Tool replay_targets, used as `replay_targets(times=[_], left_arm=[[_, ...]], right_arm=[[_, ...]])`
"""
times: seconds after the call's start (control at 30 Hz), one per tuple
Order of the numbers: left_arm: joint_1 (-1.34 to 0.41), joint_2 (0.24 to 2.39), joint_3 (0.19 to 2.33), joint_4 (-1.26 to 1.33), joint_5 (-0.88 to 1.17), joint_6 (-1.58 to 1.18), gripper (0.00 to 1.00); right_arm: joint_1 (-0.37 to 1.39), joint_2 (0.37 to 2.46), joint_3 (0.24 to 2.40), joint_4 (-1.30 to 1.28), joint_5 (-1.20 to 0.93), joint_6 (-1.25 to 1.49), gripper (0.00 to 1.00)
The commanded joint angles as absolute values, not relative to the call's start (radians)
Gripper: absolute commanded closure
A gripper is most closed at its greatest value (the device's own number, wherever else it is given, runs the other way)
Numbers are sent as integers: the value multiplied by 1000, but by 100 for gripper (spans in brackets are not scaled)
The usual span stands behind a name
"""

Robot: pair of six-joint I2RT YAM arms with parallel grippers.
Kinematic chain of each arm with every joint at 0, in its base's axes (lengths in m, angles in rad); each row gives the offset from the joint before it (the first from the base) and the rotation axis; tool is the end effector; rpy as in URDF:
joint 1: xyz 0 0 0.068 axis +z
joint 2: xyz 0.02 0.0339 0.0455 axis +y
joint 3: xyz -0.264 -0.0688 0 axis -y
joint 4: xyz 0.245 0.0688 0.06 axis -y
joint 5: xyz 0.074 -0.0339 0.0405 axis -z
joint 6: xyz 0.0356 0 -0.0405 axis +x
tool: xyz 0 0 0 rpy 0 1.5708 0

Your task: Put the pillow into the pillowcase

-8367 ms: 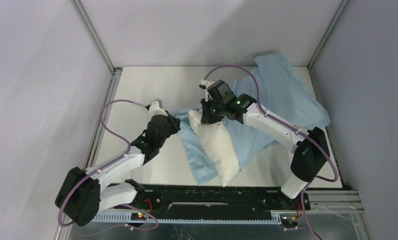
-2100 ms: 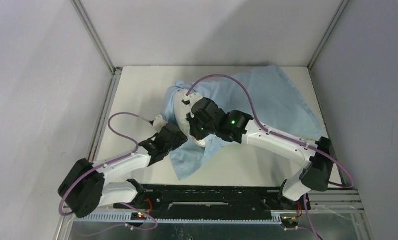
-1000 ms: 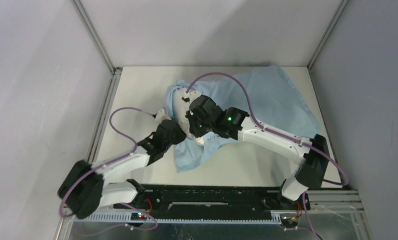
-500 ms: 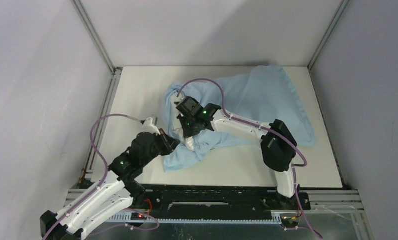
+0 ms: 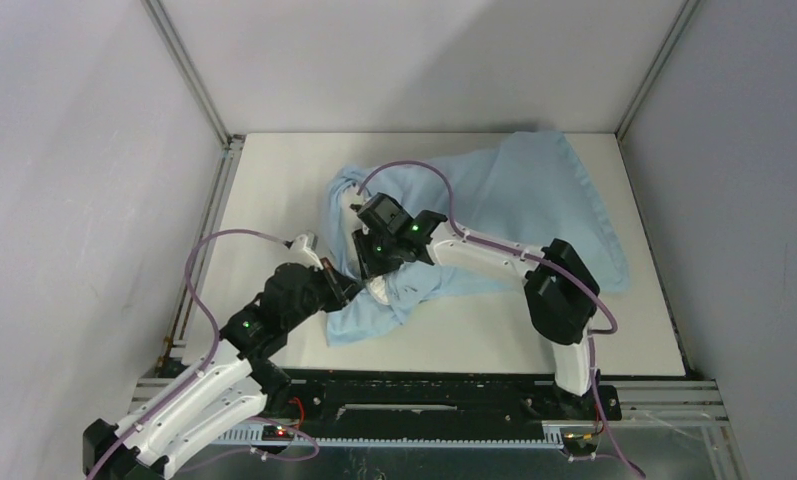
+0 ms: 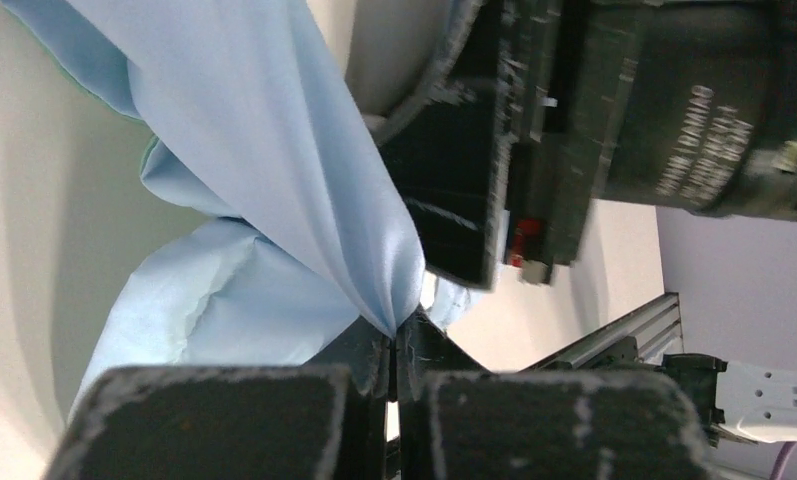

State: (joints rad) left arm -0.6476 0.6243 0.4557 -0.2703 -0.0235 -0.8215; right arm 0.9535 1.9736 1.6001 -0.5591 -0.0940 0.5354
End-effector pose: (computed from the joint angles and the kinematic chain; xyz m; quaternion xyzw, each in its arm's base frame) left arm 0.1254 -0.0938 0.2393 -0.0796 0.8403 -0.3520 0.4046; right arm 0.2512 0.3597 0.2349 -0.2113 0.9248 0.2451 0.2002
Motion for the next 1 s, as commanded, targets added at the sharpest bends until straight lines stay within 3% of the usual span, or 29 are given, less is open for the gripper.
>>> replay_targets(times=[0.0, 0.13, 0.33, 0.6, 0.7, 0.97], left_arm=[[-626, 617, 448, -162, 6, -871, 100], [-599, 608, 451, -201, -23, -870, 100], [-569, 610, 461, -214, -8, -858, 100], [-552, 601, 516, -238, -8, -835, 100], [-552, 595, 557, -241, 50, -811, 100], [-580, 577, 660, -245, 171, -794, 100]], right_arm=[[948, 1857, 1576, -489, -104, 523, 59], [959, 1769, 1579, -493, -126, 518, 44], [987, 1707, 1576, -518, -121, 500, 42], [993, 1778, 1475, -511, -117, 500, 74], [971, 1853, 1480, -536, -78, 506, 80], [932, 2004, 1574, -580, 37, 532, 72]])
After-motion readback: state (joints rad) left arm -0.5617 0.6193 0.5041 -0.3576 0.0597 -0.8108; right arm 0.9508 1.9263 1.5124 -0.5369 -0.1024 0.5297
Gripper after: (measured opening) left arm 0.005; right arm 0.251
